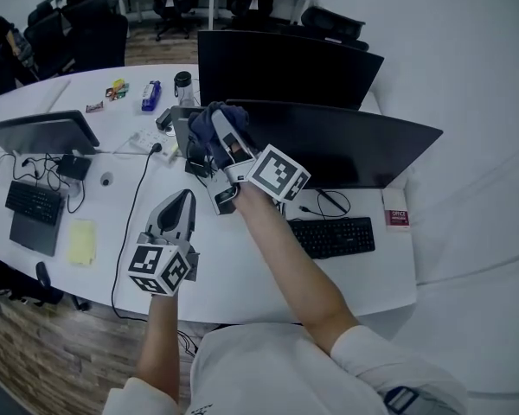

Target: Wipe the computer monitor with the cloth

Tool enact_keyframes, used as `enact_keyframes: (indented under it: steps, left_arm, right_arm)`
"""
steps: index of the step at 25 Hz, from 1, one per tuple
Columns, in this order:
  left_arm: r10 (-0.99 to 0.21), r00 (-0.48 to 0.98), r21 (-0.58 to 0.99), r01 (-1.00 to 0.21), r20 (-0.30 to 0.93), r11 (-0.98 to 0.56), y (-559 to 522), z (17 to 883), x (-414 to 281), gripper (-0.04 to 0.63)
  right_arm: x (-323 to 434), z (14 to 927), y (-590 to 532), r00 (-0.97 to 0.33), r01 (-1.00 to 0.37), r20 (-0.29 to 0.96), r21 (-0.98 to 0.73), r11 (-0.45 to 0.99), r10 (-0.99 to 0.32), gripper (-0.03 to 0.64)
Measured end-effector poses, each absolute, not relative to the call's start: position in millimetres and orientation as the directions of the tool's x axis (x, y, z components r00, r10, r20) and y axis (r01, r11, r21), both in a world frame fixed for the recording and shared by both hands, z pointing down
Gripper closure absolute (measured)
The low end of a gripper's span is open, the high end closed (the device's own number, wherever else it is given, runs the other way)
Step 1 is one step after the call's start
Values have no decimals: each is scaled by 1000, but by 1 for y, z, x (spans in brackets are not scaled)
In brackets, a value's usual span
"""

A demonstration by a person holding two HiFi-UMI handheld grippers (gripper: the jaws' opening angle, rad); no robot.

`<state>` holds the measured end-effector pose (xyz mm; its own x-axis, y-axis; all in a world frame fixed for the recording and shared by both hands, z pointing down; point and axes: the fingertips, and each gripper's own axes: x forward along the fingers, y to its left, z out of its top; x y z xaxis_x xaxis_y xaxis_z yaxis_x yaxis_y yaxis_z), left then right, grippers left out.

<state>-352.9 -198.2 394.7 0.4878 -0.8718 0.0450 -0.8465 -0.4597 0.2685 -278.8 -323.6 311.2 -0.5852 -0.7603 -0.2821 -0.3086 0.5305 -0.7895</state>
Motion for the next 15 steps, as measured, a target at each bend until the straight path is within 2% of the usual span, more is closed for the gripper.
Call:
enact_keyframes:
  steps: [7, 15]
  left_arm:
    - [-868, 495, 266, -842, 37, -469, -198, 390, -352, 584]
    - [-854, 519, 270, -828, 33, -492, -196, 391, -338, 584]
  right_arm:
    - [-266, 274, -321, -571, -364, -327, -721, 589, -753, 443]
    - [-241, 239, -320, -551, -637, -301, -450, 625, -778, 443]
